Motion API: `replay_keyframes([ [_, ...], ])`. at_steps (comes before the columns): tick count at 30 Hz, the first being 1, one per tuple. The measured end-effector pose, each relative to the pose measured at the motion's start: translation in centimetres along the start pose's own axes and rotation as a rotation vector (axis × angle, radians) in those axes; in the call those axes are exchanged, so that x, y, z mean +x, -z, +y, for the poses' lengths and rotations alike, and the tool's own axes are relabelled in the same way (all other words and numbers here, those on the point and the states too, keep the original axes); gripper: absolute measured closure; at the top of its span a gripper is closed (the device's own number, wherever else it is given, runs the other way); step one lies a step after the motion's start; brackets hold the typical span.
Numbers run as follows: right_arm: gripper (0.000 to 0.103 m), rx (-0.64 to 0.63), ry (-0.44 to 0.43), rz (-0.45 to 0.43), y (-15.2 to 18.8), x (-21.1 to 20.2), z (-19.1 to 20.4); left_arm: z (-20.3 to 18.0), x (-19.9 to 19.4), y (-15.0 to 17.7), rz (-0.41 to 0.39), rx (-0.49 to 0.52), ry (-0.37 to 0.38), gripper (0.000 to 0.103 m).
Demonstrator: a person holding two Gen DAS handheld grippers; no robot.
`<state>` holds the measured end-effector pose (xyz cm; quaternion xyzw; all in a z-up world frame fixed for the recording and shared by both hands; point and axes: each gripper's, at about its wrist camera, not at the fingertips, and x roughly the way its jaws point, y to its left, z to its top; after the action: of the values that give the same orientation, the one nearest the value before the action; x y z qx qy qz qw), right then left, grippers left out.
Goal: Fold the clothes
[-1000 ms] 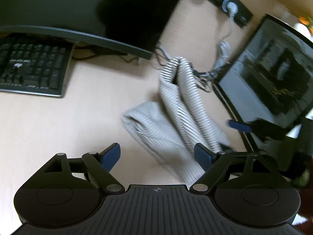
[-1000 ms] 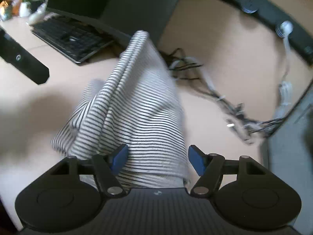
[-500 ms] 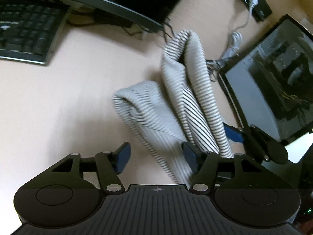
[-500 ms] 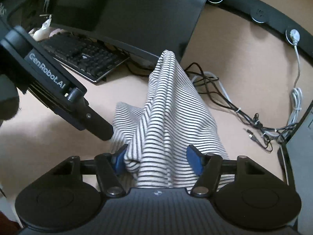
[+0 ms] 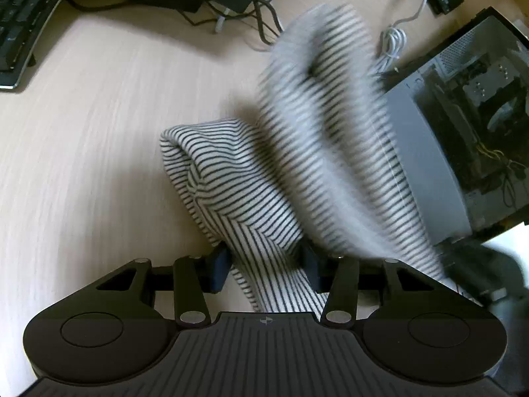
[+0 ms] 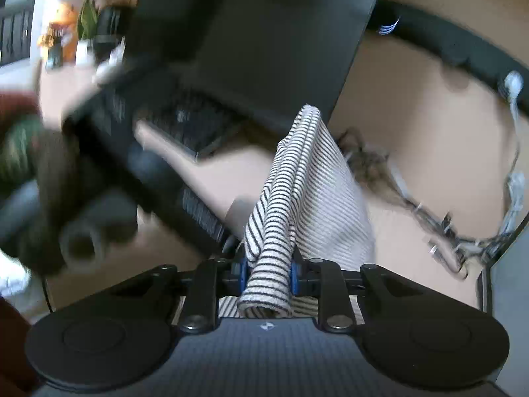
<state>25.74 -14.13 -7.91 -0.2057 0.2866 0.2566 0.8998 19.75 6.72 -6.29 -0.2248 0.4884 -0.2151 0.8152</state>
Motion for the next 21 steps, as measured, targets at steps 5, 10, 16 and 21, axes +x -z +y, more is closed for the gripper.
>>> replay_keyframes([
  [5,0.078,-0.145,0.025,0.03,0.8,1.3,1.7,-0.2,-3.0,-0.7,-0.065,0.06,-0.097,0.05],
  [10,0.071,-0.262,0.062,0.04,1.4,1.9,3.4,-2.4,-8.5,-2.9,-0.227,0.151,-0.15,0.044],
  [16,0.067,-0.334,0.092,0.039,2.1,2.2,4.3,-6.3,-9.3,-5.4,-0.272,0.225,0.005,0.044],
  [21,0.065,-0.347,0.078,0.036,1.3,1.7,4.4,-6.5,-3.4,-6.4,-0.166,0.227,-0.039,0.046],
])
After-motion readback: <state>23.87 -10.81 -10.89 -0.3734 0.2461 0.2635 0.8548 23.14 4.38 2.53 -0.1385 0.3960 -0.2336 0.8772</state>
